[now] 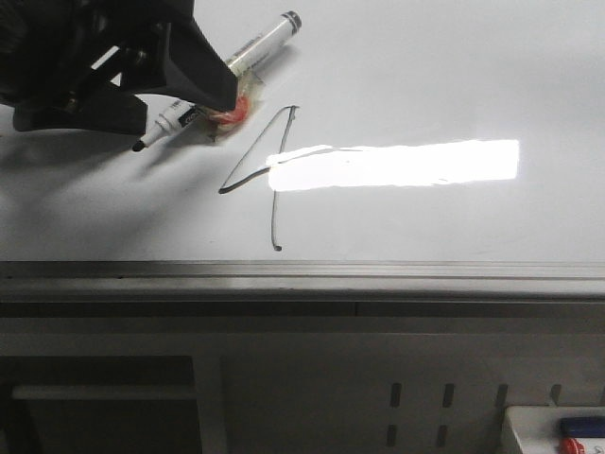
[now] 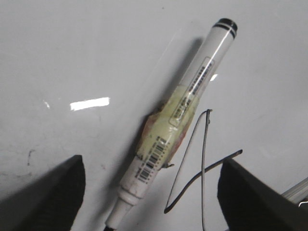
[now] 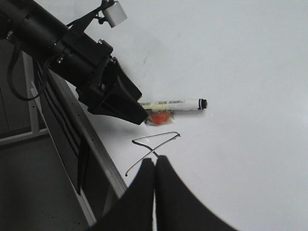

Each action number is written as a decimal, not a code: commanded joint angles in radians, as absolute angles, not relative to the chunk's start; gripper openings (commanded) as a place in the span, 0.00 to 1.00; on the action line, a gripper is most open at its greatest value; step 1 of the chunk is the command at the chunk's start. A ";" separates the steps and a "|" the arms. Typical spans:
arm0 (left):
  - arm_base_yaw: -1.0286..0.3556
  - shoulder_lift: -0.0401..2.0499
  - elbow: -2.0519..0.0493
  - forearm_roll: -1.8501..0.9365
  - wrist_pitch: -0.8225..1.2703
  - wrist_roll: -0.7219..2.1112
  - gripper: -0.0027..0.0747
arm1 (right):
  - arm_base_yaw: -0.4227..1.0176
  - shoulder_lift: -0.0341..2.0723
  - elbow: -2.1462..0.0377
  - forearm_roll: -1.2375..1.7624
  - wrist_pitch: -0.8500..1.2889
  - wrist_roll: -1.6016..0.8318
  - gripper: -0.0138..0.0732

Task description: Write number 4 on whiteboard

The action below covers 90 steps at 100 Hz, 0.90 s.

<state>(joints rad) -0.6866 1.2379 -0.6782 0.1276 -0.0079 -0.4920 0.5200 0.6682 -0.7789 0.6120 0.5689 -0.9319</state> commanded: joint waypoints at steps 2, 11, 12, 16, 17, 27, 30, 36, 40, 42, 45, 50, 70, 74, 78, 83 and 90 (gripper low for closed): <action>-0.686 1.202 -0.701 0.118 -0.068 -0.493 0.71 | 0.514 0.671 -0.805 0.644 0.509 -0.931 0.08; -0.686 1.179 -0.701 0.116 -0.072 -0.493 0.71 | 0.514 0.671 -0.805 0.644 0.509 -0.931 0.08; -0.686 1.176 -0.701 0.116 -0.072 -0.493 0.71 | 0.514 0.671 -0.805 0.644 0.509 -0.931 0.08; -0.686 1.153 -0.701 0.116 -0.077 -0.493 0.71 | 0.514 0.671 -0.805 0.644 0.509 -0.931 0.08; -0.686 1.149 -0.701 0.116 -0.078 -0.493 0.70 | 0.514 0.671 -0.805 0.644 0.509 -0.931 0.08; -0.686 1.059 -0.701 0.139 -0.094 -0.486 0.61 | 0.514 0.669 -0.805 0.644 0.509 -0.931 0.08; -0.686 1.030 -0.701 0.148 -0.094 -0.487 0.58 | 0.514 0.669 -0.805 0.644 0.509 -0.931 0.08; -0.686 0.966 -0.701 0.191 -0.092 -0.487 0.51 | 0.514 0.669 -0.805 0.644 0.504 -0.931 0.08; -0.686 0.909 -0.701 0.230 -0.085 -0.487 0.46 | 0.514 0.669 -0.805 0.644 0.499 -0.931 0.08; -0.686 0.892 -0.701 0.242 -0.078 -0.487 0.45 | 0.514 0.669 -0.805 0.644 0.499 -0.931 0.08; -0.686 0.852 -0.701 0.276 -0.061 -0.487 0.41 | 0.514 0.669 -0.805 0.644 0.494 -0.931 0.08; -0.686 0.794 -0.701 0.325 -0.023 -0.487 0.36 | 0.514 0.662 -0.805 0.644 0.488 -0.931 0.08; -0.686 0.539 -0.701 0.455 0.315 -0.487 0.10 | 0.514 0.555 -0.720 0.644 0.377 -0.931 0.08; -0.686 0.499 -0.701 0.462 0.387 -0.487 0.03 | 0.514 0.517 -0.683 0.644 0.336 -0.931 0.08; -0.686 0.457 -0.701 0.466 0.445 -0.487 0.01 | 0.514 0.483 -0.647 0.644 0.292 -0.931 0.08; -0.686 0.413 -0.701 0.467 0.495 -0.486 0.01 | 0.514 0.434 -0.593 0.647 0.244 -0.931 0.08; -0.686 0.361 -0.697 0.472 0.539 -0.484 0.01 | 0.514 0.367 -0.512 0.657 0.192 -0.931 0.08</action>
<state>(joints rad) -0.6850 0.4121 -0.6760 0.4485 0.5207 -0.4864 0.5200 0.4326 -0.5696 0.6271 0.3374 -0.9312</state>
